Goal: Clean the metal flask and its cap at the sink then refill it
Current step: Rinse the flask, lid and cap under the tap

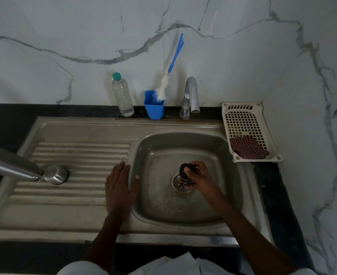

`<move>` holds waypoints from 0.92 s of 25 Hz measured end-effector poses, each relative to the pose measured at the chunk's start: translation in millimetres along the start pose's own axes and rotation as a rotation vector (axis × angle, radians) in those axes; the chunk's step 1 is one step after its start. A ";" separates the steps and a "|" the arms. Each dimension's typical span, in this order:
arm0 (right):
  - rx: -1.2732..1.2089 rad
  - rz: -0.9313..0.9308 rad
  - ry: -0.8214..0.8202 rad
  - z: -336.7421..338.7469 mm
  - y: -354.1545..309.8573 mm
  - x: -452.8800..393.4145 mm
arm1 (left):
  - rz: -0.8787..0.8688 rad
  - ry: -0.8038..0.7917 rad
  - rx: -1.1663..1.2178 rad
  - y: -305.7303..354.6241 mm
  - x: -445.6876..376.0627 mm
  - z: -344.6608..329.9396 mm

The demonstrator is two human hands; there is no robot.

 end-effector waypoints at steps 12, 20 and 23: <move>0.270 -0.201 -0.032 -4.5 4.7 -1.3 | -0.020 0.036 -0.010 1.5 0.4 2.4; -0.292 -0.559 -0.036 -12.2 24.9 9.3 | -0.023 0.041 -0.013 0.5 0.2 1.3; -0.580 -0.674 -0.120 -22.7 17.9 15.8 | -0.028 0.045 -0.011 0.1 -0.2 1.2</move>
Point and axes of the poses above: each hand's wrist, its own x-axis away from the middle knuckle, its own z-axis out of the back of the hand, y = z × x, the point moved 8 cm from there along -x, towards the middle knuckle, and after that the axes turned 2 degrees about -z, right-handed, at the moved point
